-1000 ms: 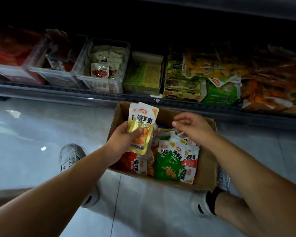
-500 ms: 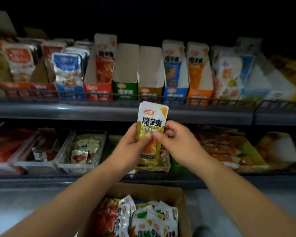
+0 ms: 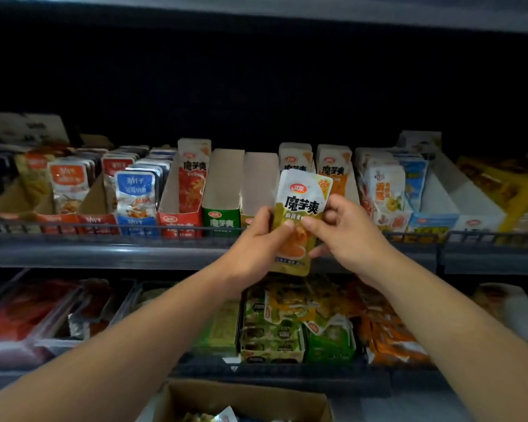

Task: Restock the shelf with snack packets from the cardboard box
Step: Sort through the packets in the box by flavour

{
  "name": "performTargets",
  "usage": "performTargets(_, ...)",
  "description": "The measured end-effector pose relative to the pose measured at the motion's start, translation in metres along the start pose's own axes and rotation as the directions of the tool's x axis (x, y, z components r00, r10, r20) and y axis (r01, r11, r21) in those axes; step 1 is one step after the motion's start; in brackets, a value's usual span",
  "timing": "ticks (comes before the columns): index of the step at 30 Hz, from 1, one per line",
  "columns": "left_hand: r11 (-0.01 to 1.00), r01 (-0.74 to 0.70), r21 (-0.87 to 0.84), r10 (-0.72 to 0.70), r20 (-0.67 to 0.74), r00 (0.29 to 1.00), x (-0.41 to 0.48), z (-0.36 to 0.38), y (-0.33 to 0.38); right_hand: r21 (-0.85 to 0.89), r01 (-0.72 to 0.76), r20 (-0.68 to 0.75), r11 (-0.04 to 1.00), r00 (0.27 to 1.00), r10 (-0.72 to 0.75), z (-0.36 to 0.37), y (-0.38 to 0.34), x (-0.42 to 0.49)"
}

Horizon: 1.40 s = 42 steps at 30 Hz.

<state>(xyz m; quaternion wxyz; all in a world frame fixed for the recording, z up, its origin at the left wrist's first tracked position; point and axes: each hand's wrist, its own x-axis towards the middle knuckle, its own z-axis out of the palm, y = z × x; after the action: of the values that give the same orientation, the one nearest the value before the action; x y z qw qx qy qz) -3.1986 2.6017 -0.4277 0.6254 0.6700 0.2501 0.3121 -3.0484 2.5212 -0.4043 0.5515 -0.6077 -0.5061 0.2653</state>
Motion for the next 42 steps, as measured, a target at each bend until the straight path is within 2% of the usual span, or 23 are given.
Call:
performTargets(2, 0.989, -0.061, 0.135, 0.070, -0.065, 0.995, 0.006, -0.019, 0.009, -0.017, 0.047, -0.030, 0.999, 0.998, -0.048, 0.002, -0.006, 0.017)
performTargets(3, 0.956, -0.098, 0.276, 0.132, -0.107, 0.985, 0.009, -0.032, 0.012, -0.027, 0.072, -0.052, 0.997, 0.996, -0.073, 0.004, -0.010, 0.027)
performTargets(4, 0.885, -0.118, 0.451, 0.204, -0.146, 0.968, 0.012, -0.045, 0.015, -0.032, 0.095, -0.079, 0.995, 0.992, -0.097, 0.006, -0.014, 0.039)
performTargets(6, 0.632, -0.094, 0.770, 0.322, -0.150, 0.935, 0.018, -0.069, 0.015, -0.029, 0.130, -0.129, 0.991, 0.983, -0.132, 0.010, -0.024, 0.063)
performTargets(7, 0.511, -0.071, 0.856, 0.340, -0.126, 0.932, 0.021, -0.078, 0.014, -0.036, 0.145, -0.149, 0.989, 0.978, -0.149, 0.014, -0.028, 0.075)
performTargets(9, 0.367, -0.047, 0.929, 0.301, -0.071, 0.951, 0.025, -0.089, 0.010, -0.085, 0.170, -0.175, 0.982, 0.967, -0.183, 0.024, -0.034, 0.096)
performTargets(12, 0.264, -0.062, 0.963, 0.245, -0.005, 0.970, 0.029, -0.091, 0.002, -0.167, 0.170, -0.158, 0.971, 0.968, -0.196, 0.039, -0.030, 0.118)
performTargets(18, 0.231, -0.151, 0.961, 0.366, 0.057, 0.929, 0.026, -0.091, -0.011, -0.304, 0.104, -0.064, 0.947, 0.990, -0.130, 0.048, -0.005, 0.126)
performTargets(25, 0.236, -0.182, 0.955, 0.439, 0.062, 0.896, 0.027, -0.089, -0.021, -0.463, 0.086, 0.044, 0.882, 0.996, -0.075, 0.045, 0.012, 0.120)
performTargets(32, 0.251, -0.178, 0.951, 0.426, 0.056, 0.903, 0.027, -0.089, -0.028, -0.525, 0.170, 0.033, 0.834, 0.983, -0.180, 0.042, 0.000, 0.132)
performTargets(37, 0.299, -0.178, 0.938, 0.467, 0.019, 0.884, 0.027, -0.085, -0.030, -0.685, 0.213, 0.084, 0.697, 0.973, -0.215, 0.035, -0.001, 0.144)
performTargets(42, 0.317, -0.178, 0.931, 0.505, -0.007, 0.863, 0.029, -0.084, -0.030, -0.835, 0.245, 0.078, 0.492, 0.939, -0.335, 0.033, 0.002, 0.165)
